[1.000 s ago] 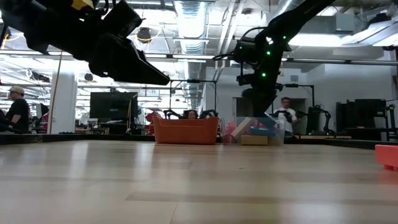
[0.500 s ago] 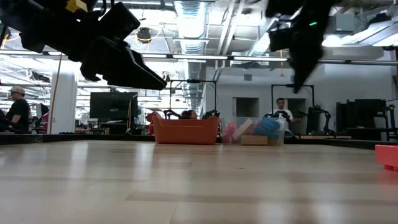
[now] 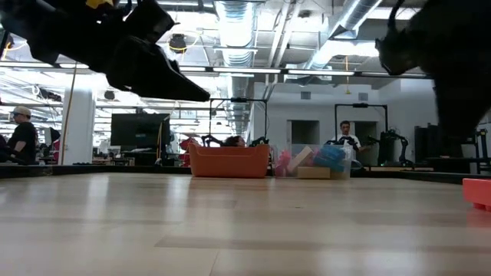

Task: Sort blocks by size
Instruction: Put the top orange game piece into the transparent bin

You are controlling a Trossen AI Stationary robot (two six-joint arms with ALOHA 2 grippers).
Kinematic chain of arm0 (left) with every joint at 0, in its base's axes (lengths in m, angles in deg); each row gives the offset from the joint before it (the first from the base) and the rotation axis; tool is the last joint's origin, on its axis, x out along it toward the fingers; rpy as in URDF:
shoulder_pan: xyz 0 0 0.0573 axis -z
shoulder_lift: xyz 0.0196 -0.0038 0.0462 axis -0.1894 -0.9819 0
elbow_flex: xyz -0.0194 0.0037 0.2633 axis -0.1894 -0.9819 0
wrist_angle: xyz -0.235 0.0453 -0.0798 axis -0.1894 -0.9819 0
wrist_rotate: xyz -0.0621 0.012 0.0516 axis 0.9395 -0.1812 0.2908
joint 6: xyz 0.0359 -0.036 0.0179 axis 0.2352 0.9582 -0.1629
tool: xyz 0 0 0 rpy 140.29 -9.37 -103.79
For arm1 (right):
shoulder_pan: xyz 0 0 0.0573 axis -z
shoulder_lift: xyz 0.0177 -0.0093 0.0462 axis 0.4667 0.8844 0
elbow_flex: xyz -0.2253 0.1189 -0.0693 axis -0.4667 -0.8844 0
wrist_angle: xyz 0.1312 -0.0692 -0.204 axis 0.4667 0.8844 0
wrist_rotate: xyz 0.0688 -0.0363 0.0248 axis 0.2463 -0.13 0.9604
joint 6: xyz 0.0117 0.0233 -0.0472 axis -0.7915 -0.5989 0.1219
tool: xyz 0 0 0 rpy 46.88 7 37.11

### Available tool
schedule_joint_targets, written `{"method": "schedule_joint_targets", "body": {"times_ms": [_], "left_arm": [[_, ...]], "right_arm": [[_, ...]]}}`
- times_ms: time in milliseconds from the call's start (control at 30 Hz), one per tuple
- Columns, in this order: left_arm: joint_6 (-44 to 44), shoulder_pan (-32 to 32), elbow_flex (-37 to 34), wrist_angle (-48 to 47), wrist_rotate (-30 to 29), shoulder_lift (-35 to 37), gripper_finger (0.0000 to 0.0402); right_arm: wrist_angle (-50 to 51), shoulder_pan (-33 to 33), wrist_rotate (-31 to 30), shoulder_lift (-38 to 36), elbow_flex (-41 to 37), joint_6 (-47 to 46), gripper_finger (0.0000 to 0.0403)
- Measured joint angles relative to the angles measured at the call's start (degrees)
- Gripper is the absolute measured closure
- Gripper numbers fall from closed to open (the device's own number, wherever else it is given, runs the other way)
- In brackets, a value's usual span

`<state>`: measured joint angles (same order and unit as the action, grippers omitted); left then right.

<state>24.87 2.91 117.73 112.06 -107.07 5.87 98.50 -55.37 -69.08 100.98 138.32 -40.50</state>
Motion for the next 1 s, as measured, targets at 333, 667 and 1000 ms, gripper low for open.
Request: {"method": "schedule_joint_targets", "body": {"times_ms": [333,667,1000], "left_arm": [[-10.26,-2.93,0.00,3.73,0.04,0.00,0.0148],[-14.54,-3.76,0.00,3.76,0.09,0.00,0.0148],[-10.73,-3.76,0.00,1.93,0.11,0.00,0.0148]], "right_arm": [[-0.85,-4.67,1.29,8.70,8.78,39.84,0.0187],[15.89,-6.89,1.23,22.29,22.89,73.55,0.0219],[27.58,-5.56,4.09,27.11,29.64,78.46,0.0195]]}}
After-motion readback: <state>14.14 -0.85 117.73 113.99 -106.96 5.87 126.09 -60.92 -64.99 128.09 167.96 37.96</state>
